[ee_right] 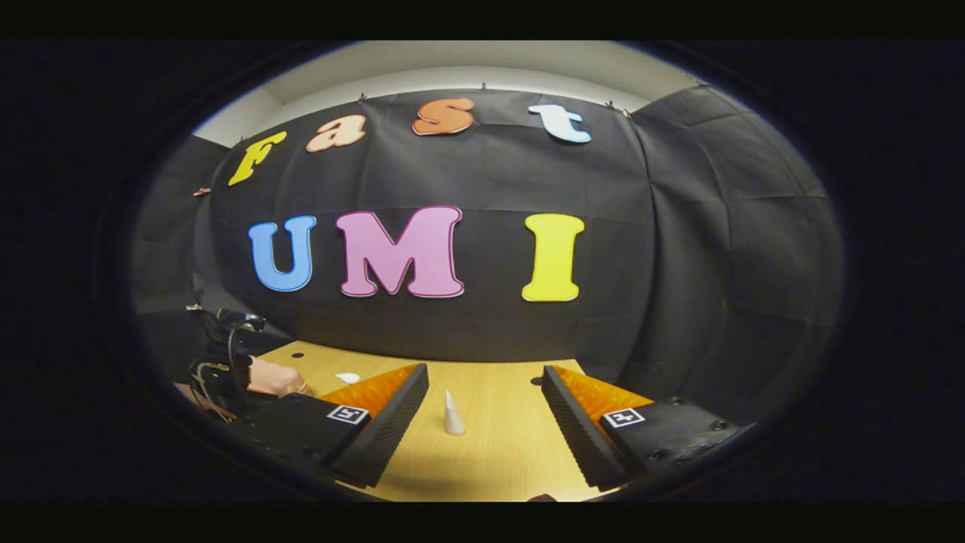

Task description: First open the suitcase, pack the skin care products into it, and then close the suitcase.

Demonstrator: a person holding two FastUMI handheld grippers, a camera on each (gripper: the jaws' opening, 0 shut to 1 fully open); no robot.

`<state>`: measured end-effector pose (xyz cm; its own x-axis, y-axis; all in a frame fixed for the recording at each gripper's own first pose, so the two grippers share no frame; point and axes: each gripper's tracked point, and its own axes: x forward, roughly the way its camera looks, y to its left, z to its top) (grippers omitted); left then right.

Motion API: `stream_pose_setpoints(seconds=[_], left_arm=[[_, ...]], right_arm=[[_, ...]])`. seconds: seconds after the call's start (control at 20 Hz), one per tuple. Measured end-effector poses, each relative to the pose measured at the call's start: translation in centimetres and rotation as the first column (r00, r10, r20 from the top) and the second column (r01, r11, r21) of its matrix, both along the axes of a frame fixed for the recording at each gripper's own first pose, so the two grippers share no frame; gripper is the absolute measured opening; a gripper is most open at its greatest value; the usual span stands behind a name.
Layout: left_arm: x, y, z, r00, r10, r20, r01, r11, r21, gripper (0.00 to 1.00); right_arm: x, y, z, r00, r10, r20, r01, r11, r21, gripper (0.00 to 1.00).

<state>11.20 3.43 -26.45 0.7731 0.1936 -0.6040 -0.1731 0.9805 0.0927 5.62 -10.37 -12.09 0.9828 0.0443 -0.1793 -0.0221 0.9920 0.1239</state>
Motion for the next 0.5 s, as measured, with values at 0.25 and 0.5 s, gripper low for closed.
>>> stream_pose_setpoints(seconds=[0.25,0.5], left_arm=[[0.8,2.0,-4.3,0.983,0.155,-0.102,-0.158,0.987,-0.027,0.95],[1.9,3.6,-6.6,0.964,0.199,-0.174,-0.205,0.979,-0.018,0.93]], right_arm=[[0.9,-2.9,-4.8,0.992,0.009,-0.123,-0.008,1.0,0.009,0.98],[1.0,-4.3,-6.9,0.984,-0.012,-0.179,0.025,0.998,0.066,0.98]])
